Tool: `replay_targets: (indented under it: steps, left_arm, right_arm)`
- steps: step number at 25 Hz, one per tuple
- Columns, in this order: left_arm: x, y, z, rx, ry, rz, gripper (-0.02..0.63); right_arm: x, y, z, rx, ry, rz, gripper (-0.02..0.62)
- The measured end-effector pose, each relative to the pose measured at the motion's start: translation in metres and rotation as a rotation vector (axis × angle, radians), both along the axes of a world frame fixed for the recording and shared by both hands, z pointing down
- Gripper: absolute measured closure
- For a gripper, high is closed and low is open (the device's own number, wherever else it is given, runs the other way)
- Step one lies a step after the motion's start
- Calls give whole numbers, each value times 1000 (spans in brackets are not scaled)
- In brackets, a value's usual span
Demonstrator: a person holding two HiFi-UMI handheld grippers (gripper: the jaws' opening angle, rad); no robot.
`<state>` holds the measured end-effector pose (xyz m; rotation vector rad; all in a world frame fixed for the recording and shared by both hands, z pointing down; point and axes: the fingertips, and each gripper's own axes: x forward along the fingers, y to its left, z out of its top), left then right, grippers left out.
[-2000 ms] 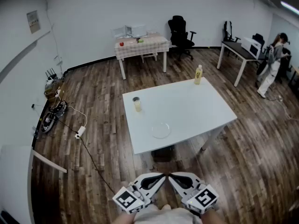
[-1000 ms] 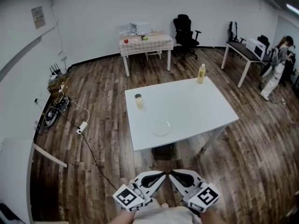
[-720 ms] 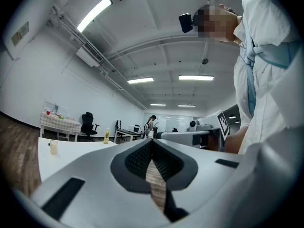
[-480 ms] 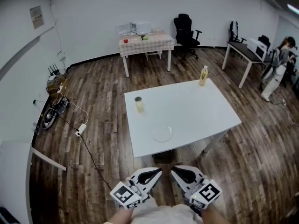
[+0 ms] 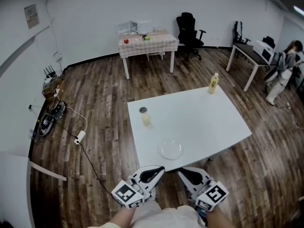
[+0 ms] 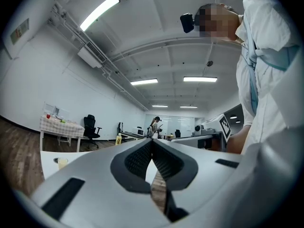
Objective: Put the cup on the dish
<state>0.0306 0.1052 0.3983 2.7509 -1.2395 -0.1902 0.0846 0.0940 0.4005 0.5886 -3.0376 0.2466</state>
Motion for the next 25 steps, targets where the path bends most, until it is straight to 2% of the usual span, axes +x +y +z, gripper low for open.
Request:
replay_targets:
  steps: [16, 21, 25]
  left_arm:
    - [-84, -74, 13, -10, 18, 62, 606]
    - [-99, -95, 7, 14, 38, 72, 606]
    - [-106, -106, 18, -2, 44, 75, 606]
  right_arm:
    - [-93, -76, 14, -43, 4, 28, 561]
    - [-109, -94, 16, -33, 18, 50, 561]
    - [-110, -105, 23, -34, 39, 60, 561]
